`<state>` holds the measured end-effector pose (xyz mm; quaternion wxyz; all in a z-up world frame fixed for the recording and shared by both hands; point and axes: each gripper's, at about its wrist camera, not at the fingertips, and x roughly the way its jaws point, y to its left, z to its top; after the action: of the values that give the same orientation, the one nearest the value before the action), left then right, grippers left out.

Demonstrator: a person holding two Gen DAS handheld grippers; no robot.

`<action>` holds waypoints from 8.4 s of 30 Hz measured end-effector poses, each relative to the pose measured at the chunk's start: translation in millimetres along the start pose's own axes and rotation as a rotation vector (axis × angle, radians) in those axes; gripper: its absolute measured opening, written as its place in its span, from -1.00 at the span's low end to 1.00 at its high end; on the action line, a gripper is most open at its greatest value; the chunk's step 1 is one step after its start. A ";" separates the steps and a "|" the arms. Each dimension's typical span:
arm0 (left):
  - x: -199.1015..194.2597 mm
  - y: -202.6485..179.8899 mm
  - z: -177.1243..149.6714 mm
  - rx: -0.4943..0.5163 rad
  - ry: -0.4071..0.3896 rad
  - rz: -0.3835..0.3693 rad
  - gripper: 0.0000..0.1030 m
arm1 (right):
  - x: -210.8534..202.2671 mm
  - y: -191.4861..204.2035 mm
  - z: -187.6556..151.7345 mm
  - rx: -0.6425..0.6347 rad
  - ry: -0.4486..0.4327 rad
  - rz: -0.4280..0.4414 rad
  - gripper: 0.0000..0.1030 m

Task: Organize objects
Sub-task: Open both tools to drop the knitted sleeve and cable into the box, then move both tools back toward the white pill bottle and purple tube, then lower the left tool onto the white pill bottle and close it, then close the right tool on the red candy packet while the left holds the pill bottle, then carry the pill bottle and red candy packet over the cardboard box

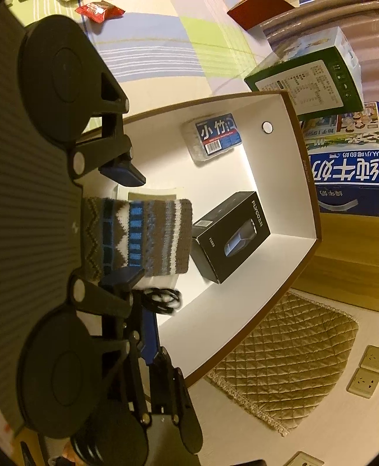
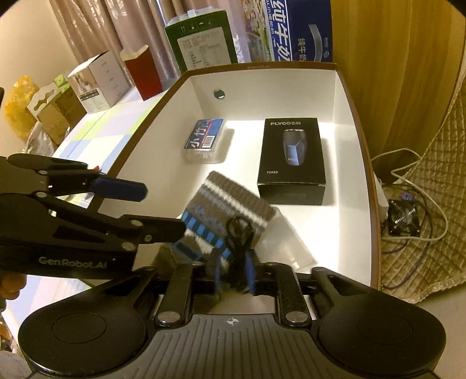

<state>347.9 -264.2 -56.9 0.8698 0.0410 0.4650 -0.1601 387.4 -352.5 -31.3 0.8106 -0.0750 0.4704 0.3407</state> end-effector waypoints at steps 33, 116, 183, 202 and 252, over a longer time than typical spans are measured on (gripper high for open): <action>-75.1 26.3 -12.2 -0.085 -0.116 0.049 0.80 | -63.3 22.6 -22.4 0.134 -0.188 -0.122 0.96; -157.7 281.0 -222.6 -0.484 0.045 0.309 0.77 | 77.0 270.9 -29.8 0.063 -0.005 0.025 0.96; -124.6 373.1 -182.6 -0.513 -0.054 0.396 -0.57 | 234.4 298.4 78.7 -0.281 -0.012 0.046 -0.40; -143.2 303.6 -137.3 -0.354 -0.142 0.281 -0.57 | 107.9 276.7 57.1 -0.110 -0.182 0.109 -0.40; 9.7 52.9 60.3 -0.062 -0.099 0.011 -0.56 | 5.1 2.1 46.4 0.222 -0.281 -0.044 -0.41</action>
<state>417.6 -229.8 -35.0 0.8935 0.0086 0.4257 -0.1429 420.7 -327.9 -9.6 0.8790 0.0530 0.3853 0.2759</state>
